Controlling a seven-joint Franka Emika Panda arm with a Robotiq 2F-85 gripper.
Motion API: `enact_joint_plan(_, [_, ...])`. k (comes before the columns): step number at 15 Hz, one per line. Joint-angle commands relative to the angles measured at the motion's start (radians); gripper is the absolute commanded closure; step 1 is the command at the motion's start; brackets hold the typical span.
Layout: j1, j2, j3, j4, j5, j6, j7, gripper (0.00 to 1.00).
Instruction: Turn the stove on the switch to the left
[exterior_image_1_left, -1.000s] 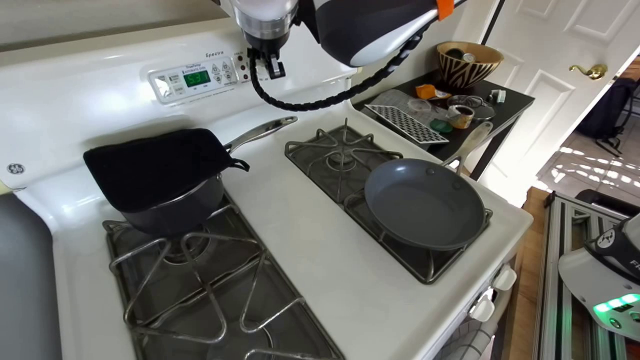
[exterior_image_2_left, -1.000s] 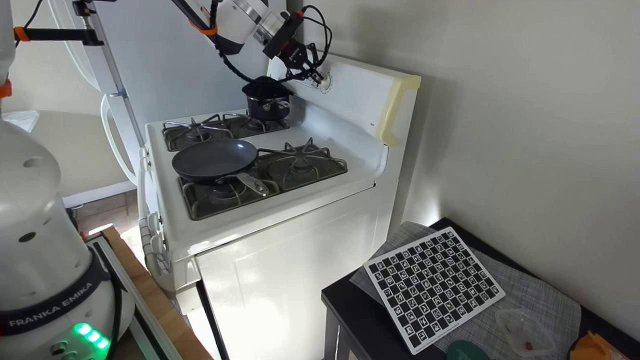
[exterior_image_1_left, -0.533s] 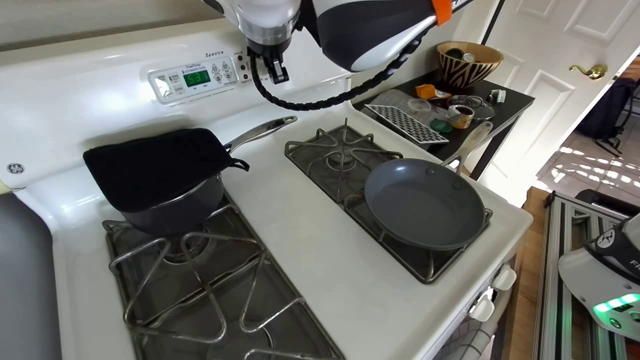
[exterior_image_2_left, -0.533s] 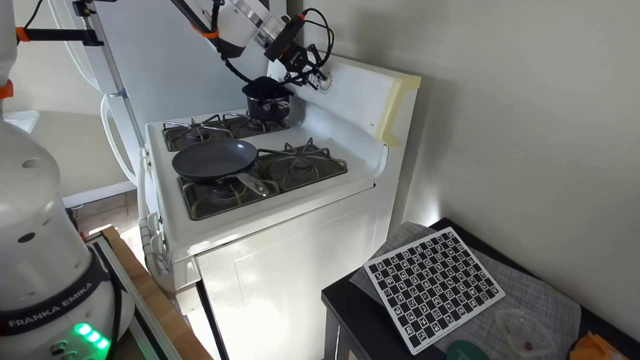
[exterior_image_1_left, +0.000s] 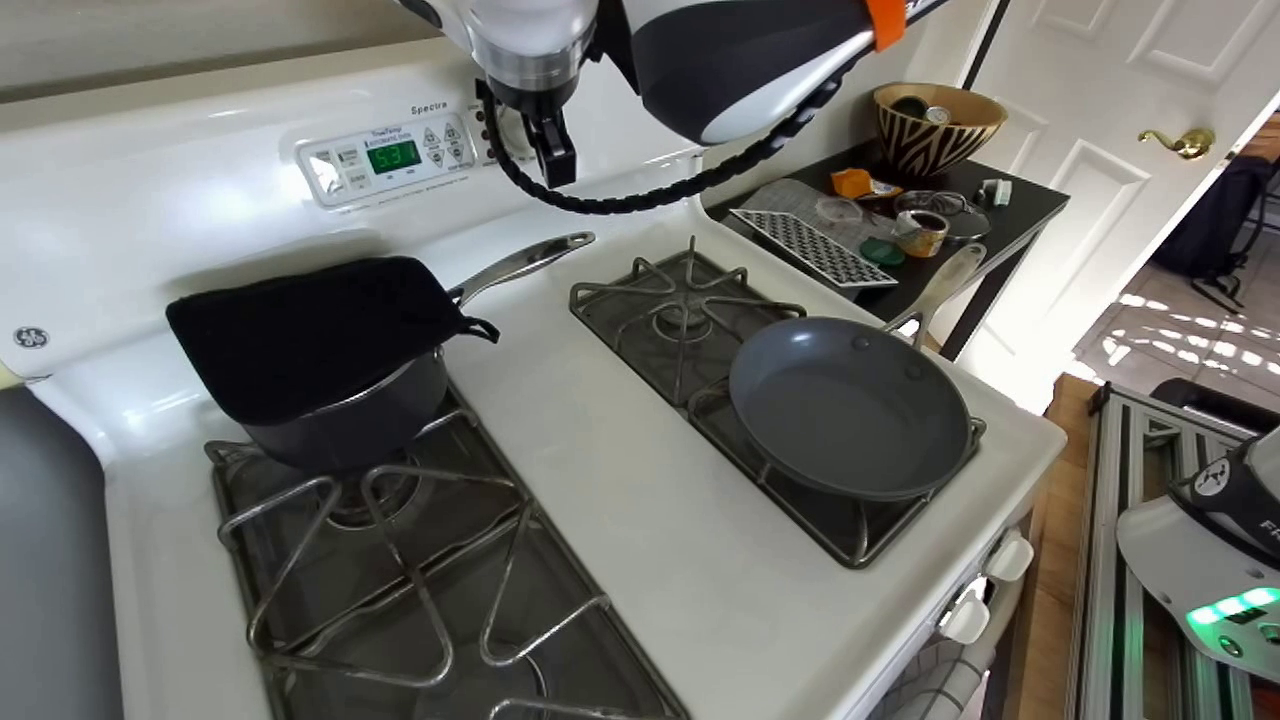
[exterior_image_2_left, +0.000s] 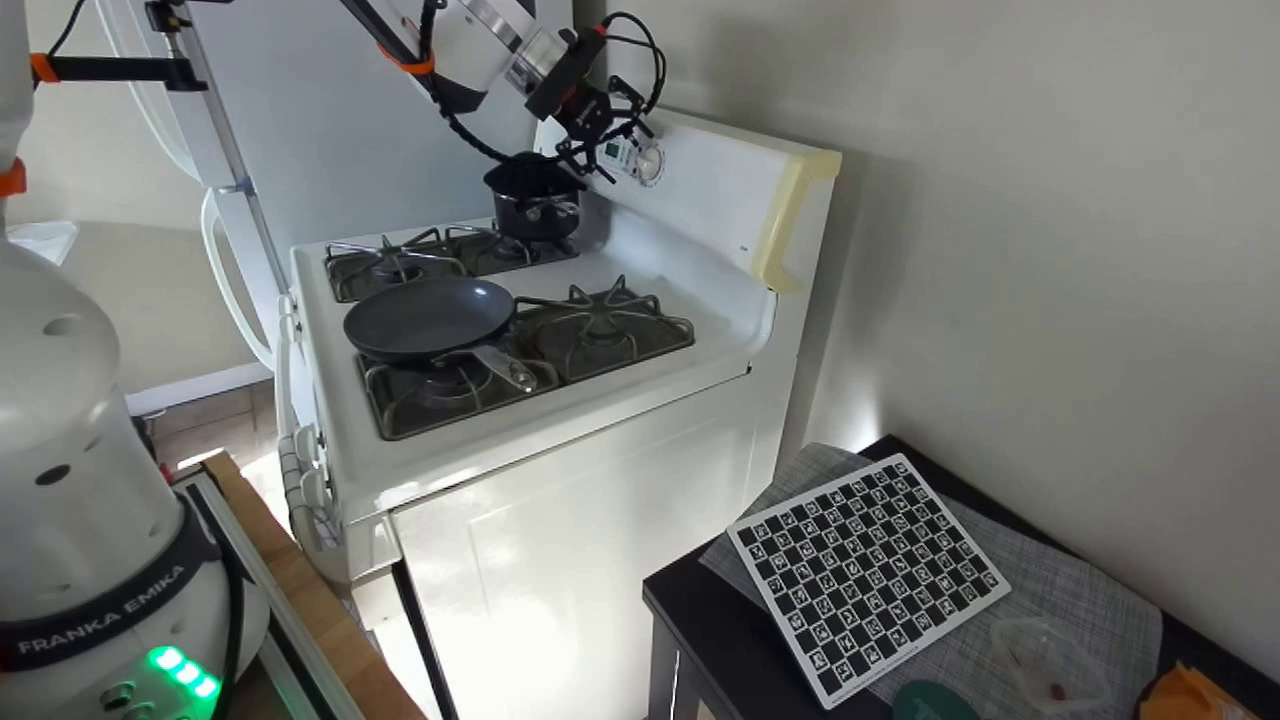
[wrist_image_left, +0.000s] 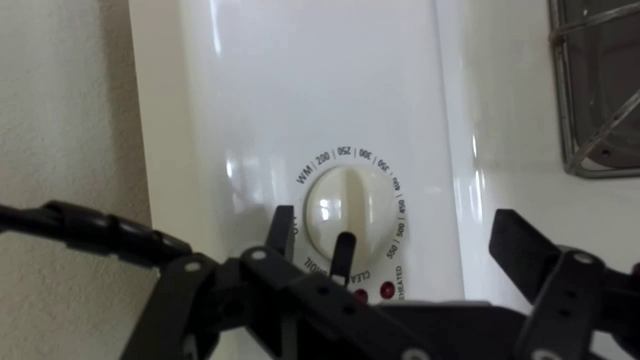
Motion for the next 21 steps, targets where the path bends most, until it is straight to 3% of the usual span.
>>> enact_joint_plan(1, [-0.009,-0.01,0.02,0.007,0.005,-0.011,-0.017,0.0])
enact_joint_plan(5, [-0.005,-0.015,0.032,0.025,0.039,-0.029,-0.001,0.0])
enact_joint_plan(11, [0.015,-0.051,0.035,0.078,0.107,-0.139,0.203,0.0])
enact_joint_plan(21, [0.045,-0.114,0.057,0.065,0.165,-0.298,0.556,0.0])
